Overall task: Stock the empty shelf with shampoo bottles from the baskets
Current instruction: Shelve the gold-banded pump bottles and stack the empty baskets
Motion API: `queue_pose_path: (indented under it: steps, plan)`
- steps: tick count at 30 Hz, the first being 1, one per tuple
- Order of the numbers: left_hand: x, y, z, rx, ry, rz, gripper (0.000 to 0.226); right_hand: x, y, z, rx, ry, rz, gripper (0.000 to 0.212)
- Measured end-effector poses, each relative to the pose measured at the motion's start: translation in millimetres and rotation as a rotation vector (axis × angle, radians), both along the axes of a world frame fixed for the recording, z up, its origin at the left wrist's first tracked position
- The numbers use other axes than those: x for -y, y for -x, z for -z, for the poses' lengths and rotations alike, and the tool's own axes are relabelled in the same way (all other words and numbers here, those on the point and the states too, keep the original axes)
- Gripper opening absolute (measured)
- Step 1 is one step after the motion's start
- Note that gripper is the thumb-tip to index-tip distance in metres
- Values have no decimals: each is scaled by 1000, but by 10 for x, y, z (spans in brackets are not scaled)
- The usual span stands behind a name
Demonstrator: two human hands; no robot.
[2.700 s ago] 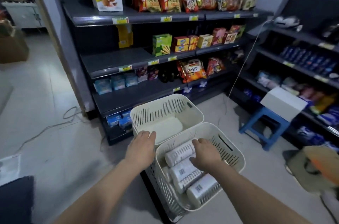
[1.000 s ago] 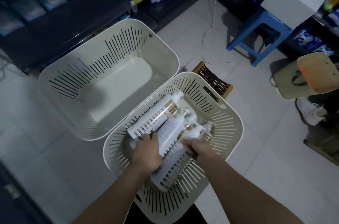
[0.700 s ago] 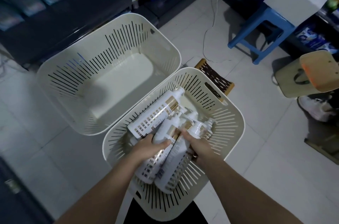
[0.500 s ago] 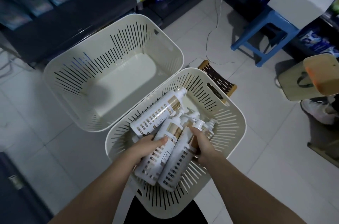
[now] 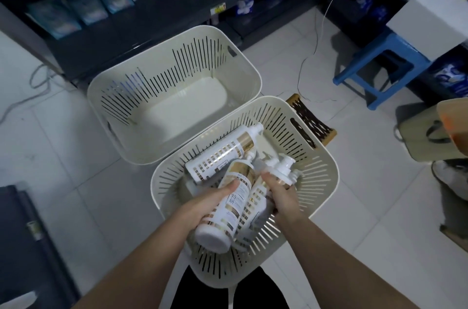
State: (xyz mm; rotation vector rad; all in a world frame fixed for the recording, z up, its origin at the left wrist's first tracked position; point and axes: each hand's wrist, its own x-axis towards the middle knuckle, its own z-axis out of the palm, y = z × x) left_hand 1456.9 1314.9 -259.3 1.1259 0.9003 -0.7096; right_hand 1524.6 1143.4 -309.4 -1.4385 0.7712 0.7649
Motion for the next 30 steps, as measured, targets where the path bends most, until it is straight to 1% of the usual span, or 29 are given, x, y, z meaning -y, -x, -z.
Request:
queue_pose_path:
  steps: [2,4,7,10,11,12,13,15,18,19,21,22,24,26,27,28,29,30]
  plan:
    - [43,48,-65,38,34,59,48,22,-36,-101,10,-16,19,95]
    - [71,111,-141,99,25,52,50,4,-76,-314,23,-90,-27,84]
    - [112,228,-376,133,48,-72,48,-60,-161,-606,72,-132,-151,71]
    - [138,367,-624,181,89,-246,45,-184,-202,-912,130,-138,-275,59]
    - [135,424,-698,226,107,-319,41,-230,-208,-1019,136,-151,-310,57]
    - [125,484,-770,277,129,-385,38,-273,-216,-1115,141,-165,-334,60]
    - [116,545,-848,343,155,-435,40,-321,-220,-1203,140,-188,-362,65]
    - [75,707,-976,446,194,-516,57,-449,-203,-1396,135,-244,-441,65]
    - [11,1022,-1119,468,153,-675,78,-674,-116,-1660,90,-354,-545,44]
    - [7,1135,-1205,481,131,-725,76,-753,-65,-1732,70,-382,-592,36]
    - [-2,1383,-1373,522,78,-845,51,-928,74,-1863,53,-433,-701,21]
    - [-12,1509,-1456,531,48,-899,40,-1023,161,-1928,53,-448,-757,17]
    - [-58,1792,-1584,512,-25,-993,35,-1224,368,-2040,78,-458,-889,18]
    - [-91,2094,-1723,511,-126,-1051,32,-1435,630,-2147,151,-468,-1030,32]
    - [-107,2263,-1788,521,-191,-1073,41,-1536,770,-2195,184,-477,-1093,43]
    - [-124,2439,-1844,531,-253,-1084,58,-1634,923,-2247,212,-479,-1146,49]
    - [-132,2619,-1897,525,-314,-1092,75,-1724,1083,-2311,244,-475,-1192,48]
    - [-130,2792,-1960,520,-366,-1112,86,-1807,1248,-2379,264,-481,-1230,41]
